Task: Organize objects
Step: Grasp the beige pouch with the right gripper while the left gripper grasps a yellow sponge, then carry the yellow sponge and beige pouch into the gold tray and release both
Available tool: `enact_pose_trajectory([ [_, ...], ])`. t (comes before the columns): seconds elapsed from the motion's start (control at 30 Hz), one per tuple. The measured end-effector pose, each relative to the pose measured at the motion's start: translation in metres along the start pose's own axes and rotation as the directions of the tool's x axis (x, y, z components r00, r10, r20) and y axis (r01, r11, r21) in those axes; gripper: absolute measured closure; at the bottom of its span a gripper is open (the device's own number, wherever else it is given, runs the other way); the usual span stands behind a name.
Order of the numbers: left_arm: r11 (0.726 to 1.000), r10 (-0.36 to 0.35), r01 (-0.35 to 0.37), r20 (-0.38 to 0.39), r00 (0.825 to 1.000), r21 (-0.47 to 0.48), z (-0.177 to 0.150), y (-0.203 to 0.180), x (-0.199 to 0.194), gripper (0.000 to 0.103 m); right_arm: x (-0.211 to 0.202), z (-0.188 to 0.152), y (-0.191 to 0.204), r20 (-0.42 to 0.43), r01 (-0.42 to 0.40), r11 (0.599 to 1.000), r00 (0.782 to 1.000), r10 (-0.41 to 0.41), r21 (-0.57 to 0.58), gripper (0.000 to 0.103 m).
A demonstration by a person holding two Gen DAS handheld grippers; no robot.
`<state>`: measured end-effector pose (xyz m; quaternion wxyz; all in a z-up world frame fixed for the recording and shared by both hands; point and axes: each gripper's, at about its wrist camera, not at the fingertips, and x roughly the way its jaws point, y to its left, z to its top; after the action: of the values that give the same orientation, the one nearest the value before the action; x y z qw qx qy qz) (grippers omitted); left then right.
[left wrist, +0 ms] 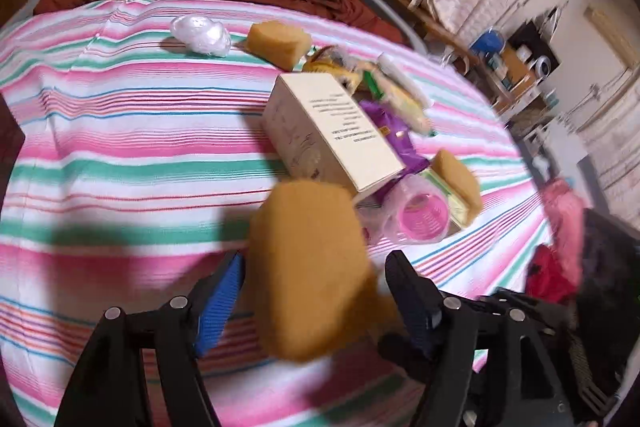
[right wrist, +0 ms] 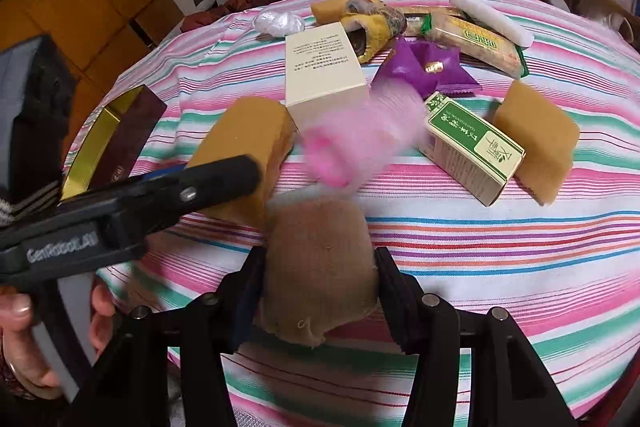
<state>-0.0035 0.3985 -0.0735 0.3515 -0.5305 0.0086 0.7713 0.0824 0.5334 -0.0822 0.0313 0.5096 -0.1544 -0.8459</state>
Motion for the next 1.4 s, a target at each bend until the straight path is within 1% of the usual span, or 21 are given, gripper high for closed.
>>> enact_pose_trajectory([
  [0.03, 1.000, 0.022, -0.021, -0.017, 1.000, 0.004, 0.000, 0.000, 0.005, 0.032, 0.000, 0.000, 0.002, -0.002, 0.000, 1.000, 1.000, 0.000, -0.008, 0.049],
  [0.07, 0.999, 0.032, -0.031, -0.034, 0.999, 0.004, 0.000, 0.003, 0.010, 0.036, 0.000, -0.001, 0.004, -0.006, -0.005, 1.000, 1.000, 0.005, -0.018, 0.049],
  [0.1, 0.999, 0.037, -0.037, -0.033, 0.999, 0.001, 0.000, 0.006, 0.012, 0.045, -0.001, -0.001, 0.006, -0.009, -0.009, 1.000, 1.000, 0.009, -0.025, 0.049],
  [0.13, 1.000, 0.031, -0.031, -0.011, 0.999, -0.005, -0.002, 0.010, 0.008, 0.046, -0.001, -0.002, 0.007, -0.012, -0.009, 0.999, 1.000, 0.008, -0.033, 0.049],
  [0.17, 1.000, 0.004, -0.004, 0.002, 1.000, -0.016, -0.004, 0.015, 0.005, 0.049, -0.001, -0.003, 0.008, -0.014, -0.006, 0.999, 1.000, 0.005, -0.037, 0.049],
  [0.2, 1.000, -0.010, 0.011, 0.005, 1.000, -0.022, -0.005, 0.020, 0.004, 0.054, -0.001, -0.002, 0.007, -0.015, -0.004, 0.999, 1.000, 0.003, -0.036, 0.049],
  [0.3, 0.999, -0.036, 0.036, 0.024, 0.999, -0.006, -0.011, 0.028, 0.000, 0.057, -0.002, -0.001, 0.002, -0.014, -0.005, 1.000, 1.000, 0.005, -0.017, 0.049],
  [0.37, 0.999, -0.033, 0.032, 0.040, 0.999, 0.031, -0.018, 0.029, -0.003, 0.058, -0.003, 0.000, 0.001, -0.006, 0.003, 1.000, 1.000, -0.003, -0.014, 0.049],
  [0.43, 0.998, -0.016, 0.012, 0.056, 0.998, 0.069, -0.025, 0.028, -0.009, 0.058, -0.005, 0.000, 0.001, 0.002, 0.010, 1.000, 1.000, -0.010, -0.016, 0.049],
  [0.5, 0.996, -0.002, -0.004, 0.067, 0.998, 0.086, -0.031, 0.028, -0.014, 0.059, -0.006, 0.000, 0.001, 0.012, 0.013, 1.000, 1.000, -0.013, -0.011, 0.049],
  [0.53, 0.997, -0.001, -0.004, 0.072, 0.997, 0.075, -0.034, 0.031, -0.018, 0.059, -0.007, 0.001, 0.000, 0.016, 0.011, 1.000, 1.000, -0.010, -0.009, 0.049],
  [0.63, 0.999, -0.032, 0.029, 0.073, 0.997, 0.043, -0.040, 0.040, -0.030, 0.059, -0.008, 0.001, -0.001, 0.033, 0.013, 1.000, 0.999, -0.013, -0.002, 0.049],
  [0.77, 0.999, -0.037, 0.033, 0.098, 0.995, 0.040, -0.047, 0.046, -0.047, 0.059, -0.008, 0.002, 0.001, 0.048, -0.001, 1.000, 0.999, 0.002, -0.005, 0.049],
  [0.9, 0.999, -0.028, 0.024, 0.132, 0.991, 0.037, -0.052, 0.057, -0.073, 0.059, -0.006, 0.001, 0.009, 0.059, -0.006, 0.999, 0.998, 0.008, -0.040, 0.048],
  [1.03, 1.000, -0.016, 0.013, 0.181, 0.983, 0.016, -0.058, 0.078, -0.107, 0.059, -0.003, -0.001, 0.019, 0.067, 0.016, 0.996, 0.998, -0.010, -0.084, 0.048],
  [1.13, 1.000, -0.004, 0.005, 0.214, 0.977, -0.002, -0.060, 0.095, -0.129, 0.059, -0.002, -0.002, 0.023, 0.078, 0.020, 0.995, 0.997, -0.013, -0.095, 0.048],
  [1.27, 0.998, 0.057, -0.049, 0.261, 0.964, -0.037, -0.064, 0.125, -0.158, 0.059, -0.004, -0.003, 0.028, 0.109, 0.013, 0.993, 0.994, 0.000, -0.118, 0.048],
  [1.4, 0.992, 0.117, -0.099, 0.281, 0.953, -0.078, -0.067, 0.156, -0.175, 0.059, -0.006, -0.004, 0.037, 0.149, 0.014, 0.987, 0.989, 0.009, -0.157, 0.048],
])
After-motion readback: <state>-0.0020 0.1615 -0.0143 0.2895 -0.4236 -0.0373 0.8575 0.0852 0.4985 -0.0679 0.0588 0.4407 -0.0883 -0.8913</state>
